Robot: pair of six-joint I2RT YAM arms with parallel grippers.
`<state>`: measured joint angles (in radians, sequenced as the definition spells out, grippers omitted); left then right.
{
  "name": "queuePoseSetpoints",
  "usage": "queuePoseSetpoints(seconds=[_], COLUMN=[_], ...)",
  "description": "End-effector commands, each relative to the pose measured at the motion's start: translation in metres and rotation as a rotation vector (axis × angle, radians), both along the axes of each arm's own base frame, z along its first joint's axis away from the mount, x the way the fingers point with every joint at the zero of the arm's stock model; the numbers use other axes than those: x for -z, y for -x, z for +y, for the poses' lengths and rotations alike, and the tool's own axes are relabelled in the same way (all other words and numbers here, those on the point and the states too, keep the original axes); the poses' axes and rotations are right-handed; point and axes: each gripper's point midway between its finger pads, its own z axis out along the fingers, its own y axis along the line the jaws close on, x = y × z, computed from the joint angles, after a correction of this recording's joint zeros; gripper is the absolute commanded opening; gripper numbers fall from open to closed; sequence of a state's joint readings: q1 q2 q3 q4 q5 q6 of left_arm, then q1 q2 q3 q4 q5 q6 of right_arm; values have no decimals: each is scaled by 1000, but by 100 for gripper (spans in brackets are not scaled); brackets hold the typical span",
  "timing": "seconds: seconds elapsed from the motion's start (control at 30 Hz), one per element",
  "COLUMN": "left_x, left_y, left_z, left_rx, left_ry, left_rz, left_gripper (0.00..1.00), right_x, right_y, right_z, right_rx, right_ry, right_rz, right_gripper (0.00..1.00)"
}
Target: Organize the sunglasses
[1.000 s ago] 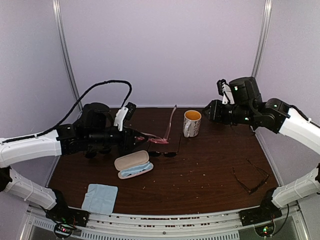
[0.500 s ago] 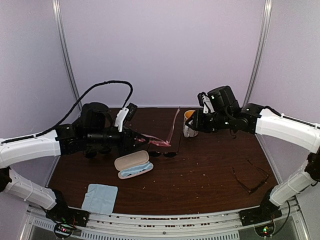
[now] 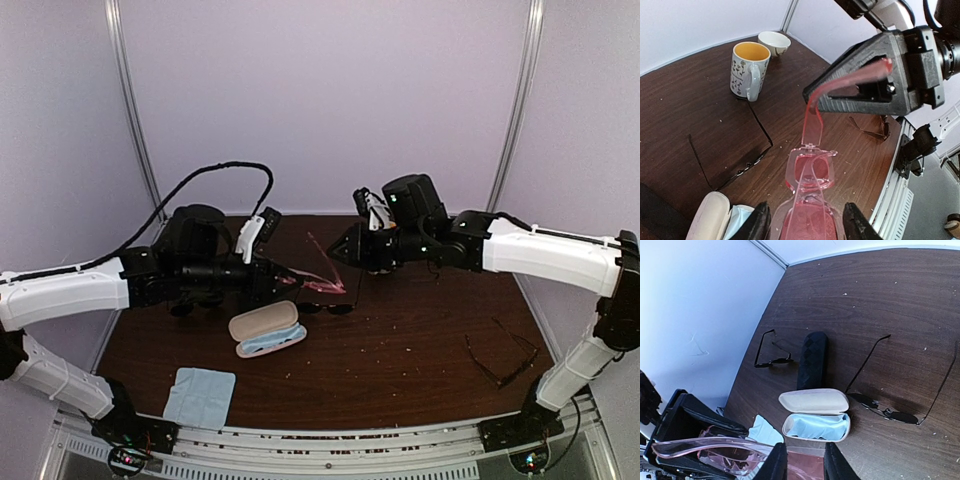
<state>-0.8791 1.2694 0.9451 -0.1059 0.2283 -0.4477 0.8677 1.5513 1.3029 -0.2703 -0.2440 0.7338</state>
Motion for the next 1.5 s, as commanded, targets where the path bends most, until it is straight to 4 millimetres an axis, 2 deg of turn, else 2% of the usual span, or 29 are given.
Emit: queuePoseSetpoints(seconds=[0.0, 0.17, 0.33, 0.43, 0.6, 0.7, 0.9, 1.0, 1.17, 1.3, 1.47], left_x=[-29, -29, -29, -30, -23, -20, -22, -25, -31, -35, -34], left_y=[-7, -8, -8, -8, 0, 9, 33, 40, 49, 55, 57], left_z=[-10, -11, -11, -10, -9, -8, -10, -14, -23, -32, -37], left_rx=[2, -4, -2, -3, 35, 82, 243, 310, 398, 451, 477], left_ry=[72, 73, 70, 72, 61, 58, 16, 6, 15, 46, 63], left_rz=[-52, -52, -52, -54, -58, -72, -113, -128, -116, -89, -62], left_gripper=[16, 16, 16, 16, 16, 16, 17, 17, 18, 18, 18], right_x=[3, 20, 27, 30, 27, 18, -6, -15, -23, -22, -21], right_y=[11, 18, 29, 35, 31, 26, 28, 39, 74, 89, 104], right_z=[16, 23, 37, 39, 18, 1, -29, -36, -28, -20, -6], right_rx=[-41, -56, -94, -106, -78, -93, -254, -374, -593, -662, -723], right_ry=[-45, -42, -32, -23, 48, 107, 125, 76, 13, 0, -15], right_rz=[23, 61, 79, 83, 19, -48, -157, -148, -125, -120, -115], right_gripper=[25, 25, 24, 23, 23, 25, 34, 40, 51, 54, 53])
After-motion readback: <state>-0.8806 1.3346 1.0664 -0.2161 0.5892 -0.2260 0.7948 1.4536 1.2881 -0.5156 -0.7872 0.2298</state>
